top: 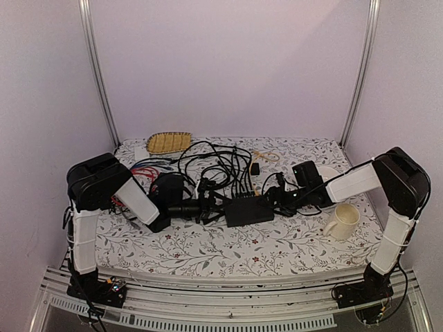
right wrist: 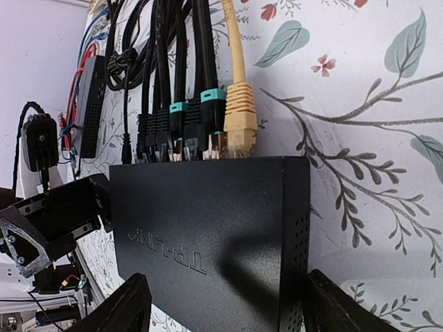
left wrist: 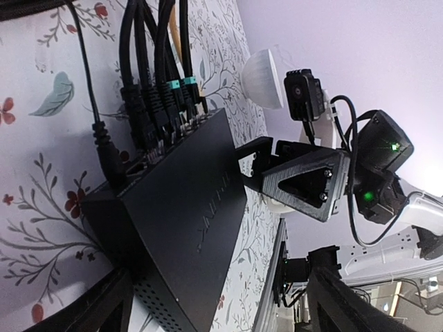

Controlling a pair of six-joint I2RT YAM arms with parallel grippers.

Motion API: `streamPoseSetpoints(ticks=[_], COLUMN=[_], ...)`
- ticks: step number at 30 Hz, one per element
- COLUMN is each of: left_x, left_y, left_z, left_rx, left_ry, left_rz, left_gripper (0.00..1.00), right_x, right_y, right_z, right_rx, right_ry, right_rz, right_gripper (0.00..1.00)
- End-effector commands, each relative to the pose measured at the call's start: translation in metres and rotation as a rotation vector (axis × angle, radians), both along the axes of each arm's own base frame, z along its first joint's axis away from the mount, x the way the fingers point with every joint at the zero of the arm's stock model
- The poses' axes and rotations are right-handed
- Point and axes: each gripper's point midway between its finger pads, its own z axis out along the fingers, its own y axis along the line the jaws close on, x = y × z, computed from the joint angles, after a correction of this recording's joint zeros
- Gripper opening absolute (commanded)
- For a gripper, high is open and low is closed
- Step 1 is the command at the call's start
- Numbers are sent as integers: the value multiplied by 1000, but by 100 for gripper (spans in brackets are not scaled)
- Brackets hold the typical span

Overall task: Pull the plug from the switch port
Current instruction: Move the switch port to the center of the board.

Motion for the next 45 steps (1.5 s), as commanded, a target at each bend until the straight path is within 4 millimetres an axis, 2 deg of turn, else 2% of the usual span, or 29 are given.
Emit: streamPoseSetpoints(ticks=[1, 8, 14, 24, 33, 45], left_x=[-7, 12, 8, 0, -11, -26], left_y=[-20, -19, -18, -23, -1, 6], left_z=[22, 18, 12, 34, 20, 18], left_rx=[-44, 11, 17, -37, 43, 55], left_ry=[-53, -57, -38, -70, -53, -39], left_rz=[-77, -50, -66, -107, -86, -119], left_gripper=[89, 89, 89, 88, 88, 87], right_x=[-46, -68, -78, -78, -75, -75], right_y=[36, 45, 46, 63, 57, 51], right_z=[-9, -12, -14, 0, -7, -8], right_rx=[8, -69, -70, 5, -40, -62], right_ry=[80, 72, 69, 46, 52, 51], right_rz=[186, 258, 251, 271, 244, 222], right_gripper=[76, 76, 75, 75, 77, 77])
